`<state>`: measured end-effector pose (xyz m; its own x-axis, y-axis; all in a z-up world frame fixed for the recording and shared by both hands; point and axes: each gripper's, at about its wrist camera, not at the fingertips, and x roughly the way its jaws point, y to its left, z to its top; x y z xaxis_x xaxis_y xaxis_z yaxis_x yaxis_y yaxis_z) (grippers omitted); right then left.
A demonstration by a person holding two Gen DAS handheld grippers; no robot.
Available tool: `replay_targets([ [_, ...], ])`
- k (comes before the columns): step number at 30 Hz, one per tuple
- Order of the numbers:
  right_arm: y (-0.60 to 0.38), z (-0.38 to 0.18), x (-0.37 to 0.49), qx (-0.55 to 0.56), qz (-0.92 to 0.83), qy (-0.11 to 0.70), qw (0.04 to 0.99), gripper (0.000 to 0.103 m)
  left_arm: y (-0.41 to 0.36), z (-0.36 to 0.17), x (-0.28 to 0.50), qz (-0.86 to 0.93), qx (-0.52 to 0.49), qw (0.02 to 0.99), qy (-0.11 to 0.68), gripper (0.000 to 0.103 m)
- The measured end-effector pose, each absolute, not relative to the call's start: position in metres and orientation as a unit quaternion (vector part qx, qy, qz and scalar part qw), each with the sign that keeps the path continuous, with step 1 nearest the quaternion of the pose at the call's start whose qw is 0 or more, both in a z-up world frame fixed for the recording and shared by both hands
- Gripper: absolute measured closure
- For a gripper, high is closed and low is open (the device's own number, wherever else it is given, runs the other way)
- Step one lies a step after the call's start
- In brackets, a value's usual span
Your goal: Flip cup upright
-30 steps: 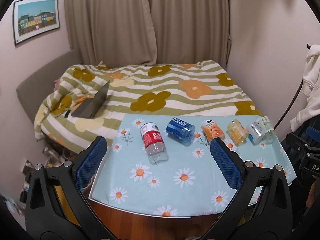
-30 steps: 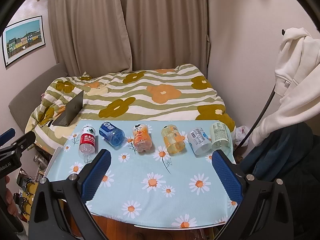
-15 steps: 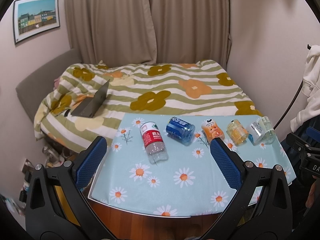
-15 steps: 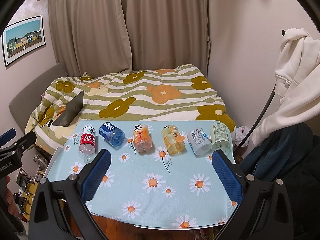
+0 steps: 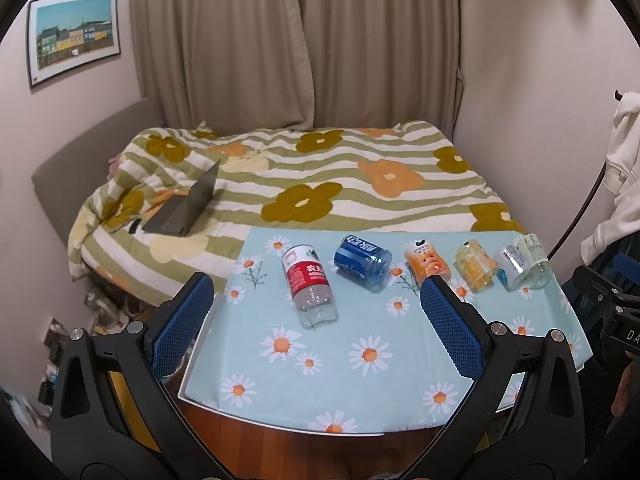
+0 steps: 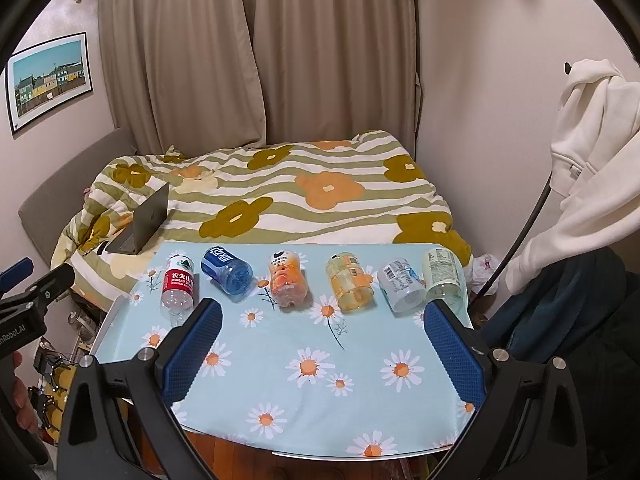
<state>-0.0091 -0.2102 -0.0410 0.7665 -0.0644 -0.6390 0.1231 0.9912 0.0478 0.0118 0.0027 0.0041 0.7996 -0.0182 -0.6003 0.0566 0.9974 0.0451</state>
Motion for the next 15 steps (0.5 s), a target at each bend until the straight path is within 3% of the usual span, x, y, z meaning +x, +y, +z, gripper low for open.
replay_targets([
  [15,-0.197,-0.025,0.006,0.059,-0.059,0.344,0.935,0.002,0.023,-0.001,0.032,-0.047,0.044,0.938,0.341,0.000],
])
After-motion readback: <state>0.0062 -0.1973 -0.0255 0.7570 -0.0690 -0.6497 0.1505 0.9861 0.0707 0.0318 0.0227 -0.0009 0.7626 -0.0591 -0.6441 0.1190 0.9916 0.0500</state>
